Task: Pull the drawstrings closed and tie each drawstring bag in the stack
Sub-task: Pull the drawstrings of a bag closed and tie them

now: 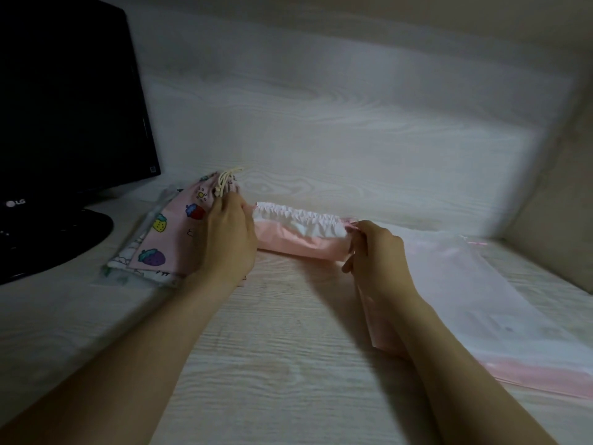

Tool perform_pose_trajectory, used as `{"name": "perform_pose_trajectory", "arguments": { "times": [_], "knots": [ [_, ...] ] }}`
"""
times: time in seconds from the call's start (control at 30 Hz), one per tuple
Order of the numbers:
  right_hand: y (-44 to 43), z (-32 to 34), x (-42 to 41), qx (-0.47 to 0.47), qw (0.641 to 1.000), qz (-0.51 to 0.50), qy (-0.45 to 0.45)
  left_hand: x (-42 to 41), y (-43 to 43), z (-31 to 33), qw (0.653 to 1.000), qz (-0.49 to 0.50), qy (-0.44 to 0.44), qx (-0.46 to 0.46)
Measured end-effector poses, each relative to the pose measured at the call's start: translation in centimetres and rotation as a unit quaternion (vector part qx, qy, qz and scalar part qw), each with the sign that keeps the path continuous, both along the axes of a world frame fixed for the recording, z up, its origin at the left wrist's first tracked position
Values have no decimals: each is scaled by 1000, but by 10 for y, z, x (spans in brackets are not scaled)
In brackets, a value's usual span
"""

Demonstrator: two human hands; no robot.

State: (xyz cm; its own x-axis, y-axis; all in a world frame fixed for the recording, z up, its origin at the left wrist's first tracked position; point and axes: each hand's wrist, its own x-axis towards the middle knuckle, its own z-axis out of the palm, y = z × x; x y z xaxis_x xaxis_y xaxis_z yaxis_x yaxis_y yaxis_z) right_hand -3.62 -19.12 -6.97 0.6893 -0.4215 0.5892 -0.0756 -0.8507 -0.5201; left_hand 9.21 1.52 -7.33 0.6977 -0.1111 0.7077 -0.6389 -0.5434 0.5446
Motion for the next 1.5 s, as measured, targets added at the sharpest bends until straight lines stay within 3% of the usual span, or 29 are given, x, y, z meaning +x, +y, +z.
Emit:
{"name": "perform_pose_trajectory", "arguments": {
  "times": [0.13, 0.2, 0.3, 0.37, 0.43, 0.53, 0.7, 0.97, 1.17, 1.33, 1.43, 1.5],
  "knots": [
    [1, 5, -5, 57, 997, -13, -45, 4, 5, 1, 993, 115, 10, 39],
    [2, 8, -6, 131, 990, -15, -58, 5, 8, 2, 995, 103, 10, 14],
    [5, 16, -9, 383, 919, 15, -90, 6, 6, 3, 996, 38, 65, -55],
    [9, 23, -12, 484, 871, 22, -83, 6, 4, 5, 990, 22, 106, -88],
    [10, 26, -15, 552, 828, 46, -93, 6, 1, 6, 968, -22, 180, -170],
    [8, 25, -14, 629, 760, 95, -130, 11, 1, 8, 900, -76, 286, -320],
    [1, 22, -13, 682, 700, 111, -181, 10, 4, 9, 863, -75, 299, -401],
    [-5, 21, -14, 676, 685, 65, -262, 5, 5, 14, 829, -116, 278, -471],
    [-7, 16, -11, 646, 699, 3, -306, 10, 5, 12, 834, -85, 275, -471],
    [-9, 17, -10, 649, 703, -43, -288, 20, 6, 13, 818, -92, 283, -493],
    [-14, 17, -8, 636, 716, -93, -273, 18, 5, 20, 787, -137, 277, -534],
    [-15, 17, -7, 645, 700, -93, -291, 13, 6, 25, 762, -153, 273, -568]
  ]
}}
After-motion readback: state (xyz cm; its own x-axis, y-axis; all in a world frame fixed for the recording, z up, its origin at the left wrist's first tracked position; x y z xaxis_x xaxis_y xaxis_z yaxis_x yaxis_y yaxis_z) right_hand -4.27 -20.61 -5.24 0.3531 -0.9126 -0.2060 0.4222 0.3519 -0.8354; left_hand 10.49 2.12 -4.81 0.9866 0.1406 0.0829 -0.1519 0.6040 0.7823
